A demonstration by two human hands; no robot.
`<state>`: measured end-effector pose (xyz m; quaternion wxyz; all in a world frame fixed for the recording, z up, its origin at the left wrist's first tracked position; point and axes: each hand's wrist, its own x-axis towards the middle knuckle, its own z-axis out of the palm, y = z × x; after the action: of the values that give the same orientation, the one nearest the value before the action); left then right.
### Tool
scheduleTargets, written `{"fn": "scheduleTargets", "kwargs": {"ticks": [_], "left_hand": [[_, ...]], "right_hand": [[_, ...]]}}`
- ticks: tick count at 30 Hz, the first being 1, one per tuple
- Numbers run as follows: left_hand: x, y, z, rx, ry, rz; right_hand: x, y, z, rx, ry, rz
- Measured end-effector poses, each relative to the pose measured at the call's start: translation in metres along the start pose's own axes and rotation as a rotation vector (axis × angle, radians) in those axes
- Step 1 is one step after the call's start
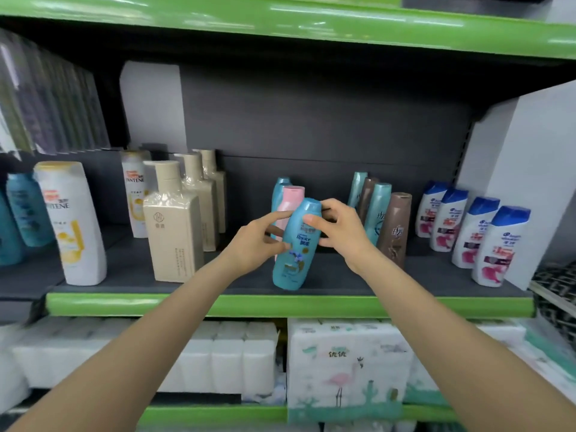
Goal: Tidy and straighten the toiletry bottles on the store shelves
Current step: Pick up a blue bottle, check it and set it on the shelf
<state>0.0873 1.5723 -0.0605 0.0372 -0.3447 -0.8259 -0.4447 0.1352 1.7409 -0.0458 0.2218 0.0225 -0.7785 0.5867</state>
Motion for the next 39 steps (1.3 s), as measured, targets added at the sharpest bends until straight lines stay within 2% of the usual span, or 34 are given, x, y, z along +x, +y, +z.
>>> {"fn": "scheduleTargets", "kwargs": {"ticks": [4,9,15,19,22,25,29,31,34,39], "left_hand": [[-0.008,-0.009,-0.005,0.001,0.001,-0.022],[-0.027,-0.011,-0.012,-0.017,0.024,-0.032],[-0.045,0.002,-0.014,0.271,0.258,0.135],[-0.055,-0.001,-0.009,0.379,0.292,0.156],[-0.063,-0.002,-0.01,0.288,0.27,0.144],[-0.071,-0.004,-0.018,0.162,0.186,0.06],[-0.08,-0.006,-0.02,-0.126,0.098,-0.072],[-0.082,-0.007,-0.018,-0.147,0.171,-0.07],[-0.084,-0.011,-0.016,-0.047,0.304,0.03],[-0.083,-0.015,-0.016,0.115,0.362,0.132]], "right_hand": [[-0.007,-0.003,-0.002,0.238,0.086,0.076],[-0.022,-0.005,0.001,0.528,0.112,0.159],[-0.032,-0.011,0.008,0.491,0.104,0.314],[-0.04,-0.008,0.015,0.571,0.114,0.374],[-0.045,-0.006,0.019,0.711,0.141,0.359],[-0.049,-0.002,0.02,0.807,0.168,0.316],[-0.053,0.002,0.017,0.926,0.097,0.259],[-0.054,0.004,0.017,0.927,0.046,0.246],[-0.056,0.007,0.015,0.801,-0.028,0.21],[-0.058,0.014,0.012,0.733,-0.059,0.23]]}}
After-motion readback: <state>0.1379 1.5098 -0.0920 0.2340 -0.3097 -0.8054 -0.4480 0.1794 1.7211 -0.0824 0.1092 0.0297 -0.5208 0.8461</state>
